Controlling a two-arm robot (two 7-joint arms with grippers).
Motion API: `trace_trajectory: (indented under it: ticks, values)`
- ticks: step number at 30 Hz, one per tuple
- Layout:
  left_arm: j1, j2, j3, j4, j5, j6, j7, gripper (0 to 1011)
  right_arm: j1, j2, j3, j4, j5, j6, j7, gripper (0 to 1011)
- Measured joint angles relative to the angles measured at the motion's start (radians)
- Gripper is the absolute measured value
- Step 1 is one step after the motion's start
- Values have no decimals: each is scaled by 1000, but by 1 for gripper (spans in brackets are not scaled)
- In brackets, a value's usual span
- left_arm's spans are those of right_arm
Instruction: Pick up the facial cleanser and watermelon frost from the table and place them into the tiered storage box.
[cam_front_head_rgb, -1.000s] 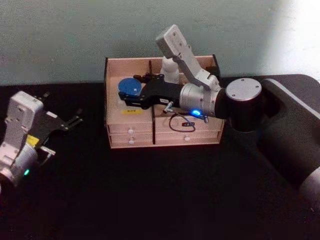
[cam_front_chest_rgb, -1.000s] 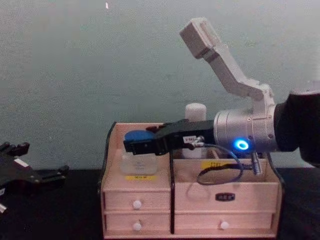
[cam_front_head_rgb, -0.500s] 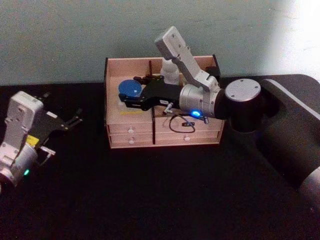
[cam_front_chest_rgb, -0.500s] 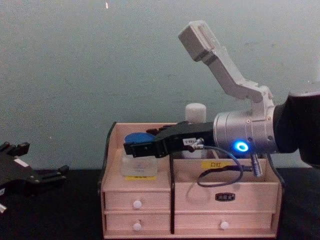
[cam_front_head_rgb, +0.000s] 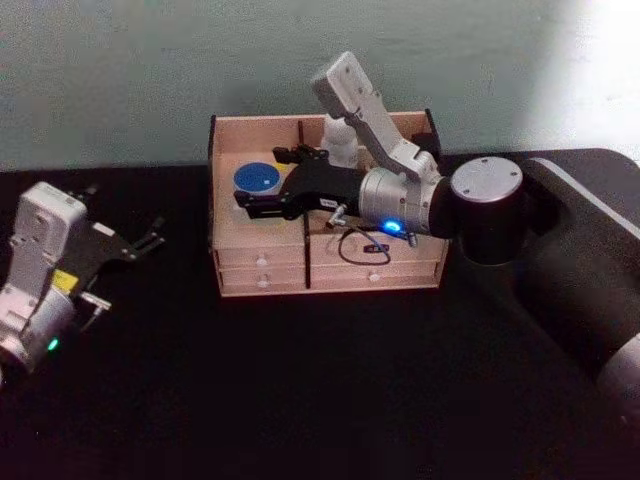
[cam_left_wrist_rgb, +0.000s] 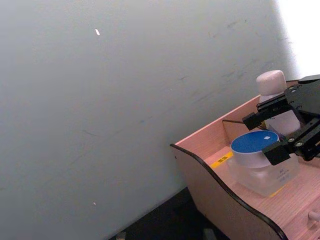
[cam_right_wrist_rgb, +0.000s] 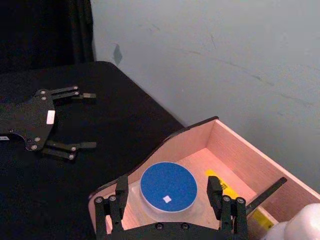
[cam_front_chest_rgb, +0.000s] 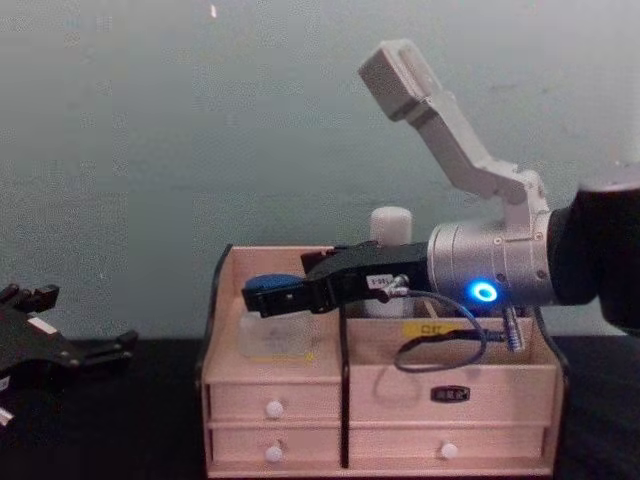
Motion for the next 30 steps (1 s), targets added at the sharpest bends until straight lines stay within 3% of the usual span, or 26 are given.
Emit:
trace_trajectory:
  ticks: [9,21,30]
  values:
    - [0,0,0,0,0,0,0,1001,-4,2,6,-8,4,-6,3,1002]
    - [0,0,0,0,0,0,0,1001,-58,48,57,-170,48,-61,-1,1002]
    - [0,0,0,0,0,0,0,1001,-126,81,133,-283,61,-83,-126,1002]
